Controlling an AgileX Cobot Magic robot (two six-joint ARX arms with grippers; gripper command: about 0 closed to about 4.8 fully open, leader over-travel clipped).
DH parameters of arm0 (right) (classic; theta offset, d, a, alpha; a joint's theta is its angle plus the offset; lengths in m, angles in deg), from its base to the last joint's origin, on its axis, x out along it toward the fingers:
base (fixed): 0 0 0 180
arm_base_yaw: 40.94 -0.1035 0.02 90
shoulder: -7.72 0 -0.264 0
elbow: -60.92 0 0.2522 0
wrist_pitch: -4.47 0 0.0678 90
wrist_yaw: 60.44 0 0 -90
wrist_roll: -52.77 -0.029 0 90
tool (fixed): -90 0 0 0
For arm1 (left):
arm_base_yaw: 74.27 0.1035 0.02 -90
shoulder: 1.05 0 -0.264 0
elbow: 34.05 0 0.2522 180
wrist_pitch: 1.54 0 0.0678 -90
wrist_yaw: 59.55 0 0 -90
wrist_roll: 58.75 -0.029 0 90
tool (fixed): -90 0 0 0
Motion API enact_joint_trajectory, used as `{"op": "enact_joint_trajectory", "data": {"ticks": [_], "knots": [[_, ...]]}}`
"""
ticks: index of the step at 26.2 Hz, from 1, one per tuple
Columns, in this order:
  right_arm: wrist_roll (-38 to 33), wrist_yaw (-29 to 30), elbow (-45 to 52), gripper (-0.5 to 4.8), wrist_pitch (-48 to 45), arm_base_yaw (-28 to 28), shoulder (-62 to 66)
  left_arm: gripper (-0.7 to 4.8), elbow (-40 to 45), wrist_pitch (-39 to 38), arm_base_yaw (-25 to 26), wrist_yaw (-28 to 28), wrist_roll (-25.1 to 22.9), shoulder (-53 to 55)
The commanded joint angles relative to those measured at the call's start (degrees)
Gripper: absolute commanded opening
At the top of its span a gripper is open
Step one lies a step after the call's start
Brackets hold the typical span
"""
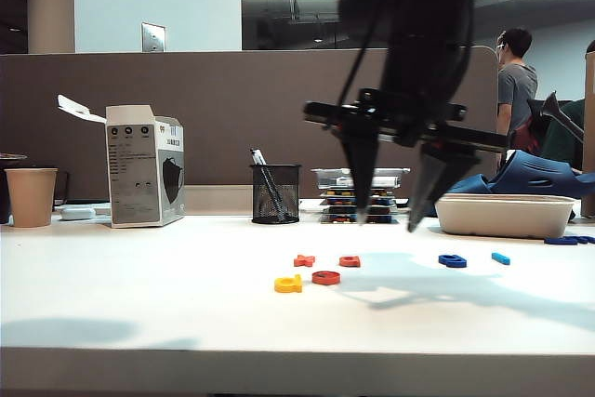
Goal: Select the appropriate letters from the row of letter magnets placed on the table to arrange into the word "dog".
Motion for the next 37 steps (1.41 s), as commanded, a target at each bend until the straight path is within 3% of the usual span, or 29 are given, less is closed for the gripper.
{"op": "enact_joint_trajectory", "data": {"ticks": [1,8,13,25,28,33,37], "knots": [[1.70,-0.57,-0.31,2.39,0.87,2.67,-0.44,-0.05,-0.13,0.11,0.11,0.24,0.00,-0.11],[3.50,-7.15,-0.31,2.39,-0.85,7.50,0.00,-0.05,-0.13,0.11,0.11,0.24,0.00,-0.11],[4.98,-6.64,-0.33,2.39,-5.16,10.45,1.46,-0.05,-0.15,0.11,0.11,0.26,0.00,-0.11],[6.45,-4.44,-0.31,2.36,-6.60,10.88,8.61,-0.05,-0.15,0.11,0.11,0.20,0.00,-0.11],[6.45,-4.22,-0.28,1.98,-6.36,10.86,9.05,-0.05,-0.15,0.11,0.11,0.20,0.00,-0.11],[6.45,-4.31,-0.28,1.96,-4.46,10.88,9.11,-0.05,-0.13,0.11,0.11,0.17,0.00,-0.11],[6.45,-4.31,-0.28,0.94,-4.48,10.86,9.11,-0.05,-0.15,0.11,0.11,0.20,0.00,-0.11]]}}
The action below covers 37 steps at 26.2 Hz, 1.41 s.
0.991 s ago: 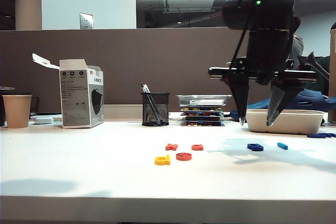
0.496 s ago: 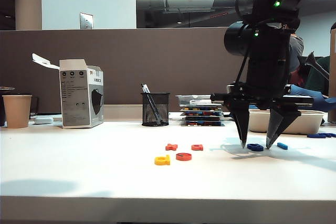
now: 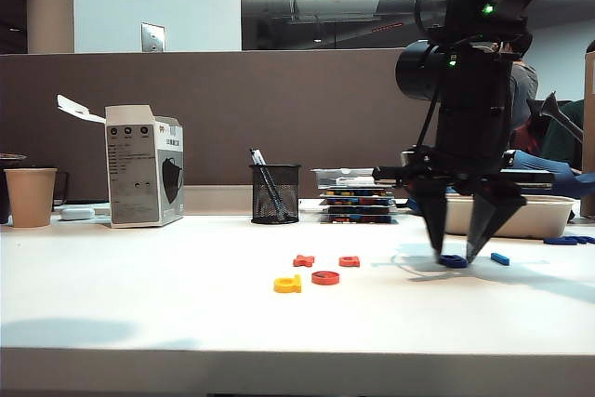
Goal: Select the appropriate letters from the row of letter magnets placed on the table to arrange into the word "dog".
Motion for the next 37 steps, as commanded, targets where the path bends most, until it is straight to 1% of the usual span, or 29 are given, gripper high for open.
{"op": "enact_joint_trajectory", "data": {"ticks": [1,6,8,11,18,20,24,28,31,37], "knots": [[-0.07,1.25,0.59,0.93,1.73,-0.13,0.96,-0.05,-0.15,0.11,0.09,0.20,-0.02,-0.11],[-0.09,1.27,0.57,0.92,1.81,-0.13,0.94,-0.05,-0.13,0.11,0.09,0.20,-0.02,-0.11],[-0.09,1.44,0.52,0.83,2.05,-0.13,0.83,-0.05,-0.13,0.11,0.09,0.20,-0.02,-0.11],[-0.07,2.38,-0.33,0.82,4.07,-0.13,0.22,-0.05,-0.13,0.11,0.09,0.17,-0.02,-0.11],[-0.61,4.74,-1.01,0.82,6.27,-0.61,-5.66,-0.05,-0.15,0.11,0.09,0.20,-0.02,-0.11],[-0.76,5.97,-0.98,0.83,8.81,-2.08,-6.67,-0.05,-0.13,0.11,0.09,0.17,-0.02,-0.11],[-1.09,5.99,-0.72,0.83,9.99,-4.42,-6.67,-0.05,-0.15,0.11,0.09,0.20,-0.02,-0.11],[-3.54,5.97,-0.55,0.83,8.81,-6.40,-6.64,-0.05,-0.15,0.11,0.09,0.22,-0.02,-0.11],[-3.87,5.97,-0.17,0.83,7.69,-7.76,-6.62,-0.05,-0.13,0.11,0.09,0.17,-0.02,-0.11],[-5.79,5.97,3.23,0.83,5.11,-9.88,-6.62,-0.05,-0.15,0.09,0.09,0.20,-0.02,-0.11]]}}
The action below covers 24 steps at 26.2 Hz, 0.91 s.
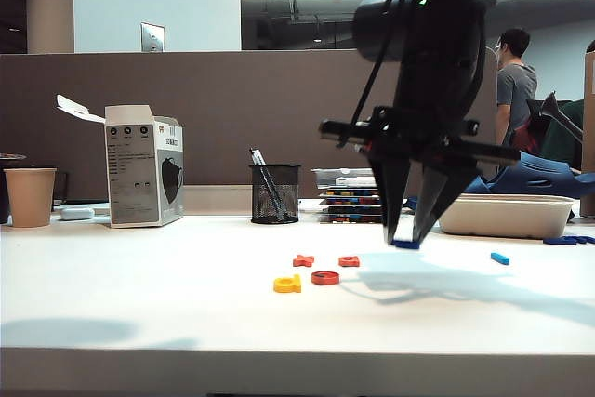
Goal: Select the appropriate letters from the row of letter magnets placed on the table to arrange into the word "dog".
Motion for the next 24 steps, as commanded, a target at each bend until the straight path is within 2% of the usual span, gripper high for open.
{"op": "enact_joint_trajectory", "data": {"ticks": [1,8,22,24], "knots": [[-1.49,0.09,2.21,0.83,-1.92,-0.85,-0.17,-0.05,-0.15,0.09,0.09,0.24,-0.02,-0.11],[-1.88,0.79,4.35,0.83,-7.02,-1.11,0.07,-0.05,-0.15,0.09,0.09,0.24,-0.02,-0.11],[-2.25,1.36,4.59,0.86,-5.55,-2.23,1.92,-0.05,-0.15,0.09,0.09,0.31,-0.02,-0.11],[-2.25,1.38,4.59,1.04,-5.20,-2.23,2.03,-0.05,-0.13,0.07,0.09,0.26,-0.02,-0.11]]}}
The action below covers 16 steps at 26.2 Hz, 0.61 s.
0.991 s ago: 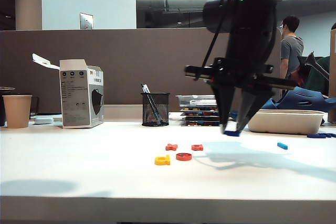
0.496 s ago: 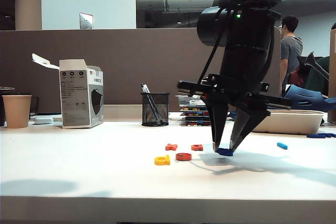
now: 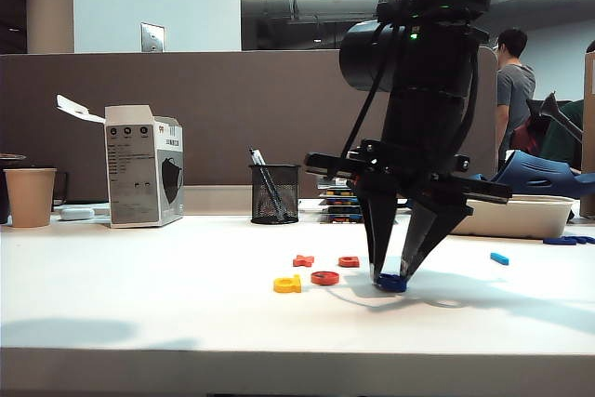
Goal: Select the appropriate letters from the row of letter magnets placed on the table to arrange into the word "dog".
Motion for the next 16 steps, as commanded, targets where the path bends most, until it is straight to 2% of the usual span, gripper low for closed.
{"op": "enact_joint_trajectory", "data": {"ticks": [1,5,6,7,16], "knots": [[-0.28,0.02,0.07,1.17,1.03,-0.04,0.44,-0.05,-0.13,0.11,0.09,0.20,0.00,-0.11],[-1.22,0.09,0.07,1.23,1.46,-0.04,0.42,-0.05,-0.15,0.09,0.09,0.24,0.00,-0.11],[-1.22,0.28,0.07,1.40,1.62,-0.04,0.42,-0.05,-0.13,0.09,0.09,0.24,0.00,-0.11],[-1.22,0.31,0.07,1.81,1.99,-0.04,0.39,-0.05,-0.13,0.09,0.09,0.22,0.00,-0.11],[-1.22,0.26,-0.02,2.11,2.95,-0.04,-0.59,-0.05,-0.13,0.09,0.09,0.22,0.00,-0.11]]}}
